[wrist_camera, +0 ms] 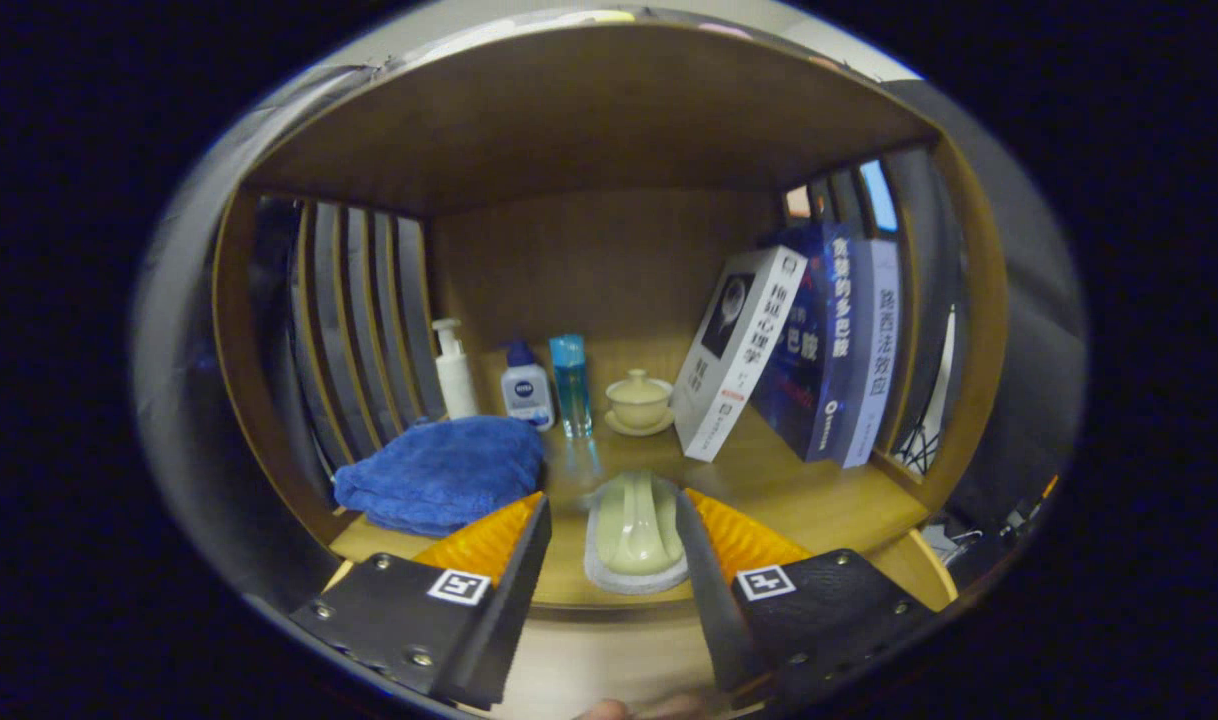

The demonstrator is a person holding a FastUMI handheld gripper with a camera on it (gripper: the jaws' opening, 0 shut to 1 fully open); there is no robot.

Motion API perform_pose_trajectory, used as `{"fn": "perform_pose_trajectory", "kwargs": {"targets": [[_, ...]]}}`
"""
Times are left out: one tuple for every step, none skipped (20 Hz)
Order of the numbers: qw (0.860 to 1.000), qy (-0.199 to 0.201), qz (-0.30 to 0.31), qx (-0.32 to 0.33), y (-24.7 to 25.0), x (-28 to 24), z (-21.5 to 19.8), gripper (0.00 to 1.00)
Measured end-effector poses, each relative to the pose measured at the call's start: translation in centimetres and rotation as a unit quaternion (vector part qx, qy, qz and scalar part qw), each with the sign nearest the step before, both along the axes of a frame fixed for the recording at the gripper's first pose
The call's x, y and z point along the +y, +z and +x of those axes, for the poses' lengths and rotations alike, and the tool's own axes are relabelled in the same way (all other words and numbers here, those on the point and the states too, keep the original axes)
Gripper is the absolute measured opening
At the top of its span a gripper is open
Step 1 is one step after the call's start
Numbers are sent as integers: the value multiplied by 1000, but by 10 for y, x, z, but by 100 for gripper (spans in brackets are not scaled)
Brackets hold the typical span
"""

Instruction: Pull open the drawer, take out the items inside it, and place them on the countertop above the cabinet.

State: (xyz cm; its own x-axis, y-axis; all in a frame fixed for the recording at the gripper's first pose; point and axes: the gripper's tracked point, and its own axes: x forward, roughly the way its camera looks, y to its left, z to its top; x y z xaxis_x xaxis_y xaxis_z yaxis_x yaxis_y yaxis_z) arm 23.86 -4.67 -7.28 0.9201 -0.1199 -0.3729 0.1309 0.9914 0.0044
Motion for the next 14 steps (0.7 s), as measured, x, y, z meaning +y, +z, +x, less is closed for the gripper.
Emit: {"fn": "perform_pose_trajectory", "kwargs": {"targets": [[1000, 3, -2, -23, 13, 2, -9, 79], [999, 7, -4, -42, 27, 4, -19, 83], [998, 11, -8, -59, 38, 7, -29, 87], [997, 14, -15, -71, 47, 7, -45, 91], [996, 17, -24, -82, 56, 9, -55, 95], [995, 19, -34, -88, 60, 10, -66, 99], [995, 21, -43, -93, 63, 11, -79, 99], [994, 21, -49, -99, 66, 12, -91, 99], [993, 24, -51, -107, 68, 15, -103, 99], [992, 28, -51, -114, 68, 19, -115, 99], [991, 31, -52, -118, 66, 22, -128, 99], [991, 32, -53, -117, 62, 24, -141, 99], [992, 34, -54, -110, 54, 26, -154, 99], [992, 41, -55, -103, 45, 31, -166, 99]]}}
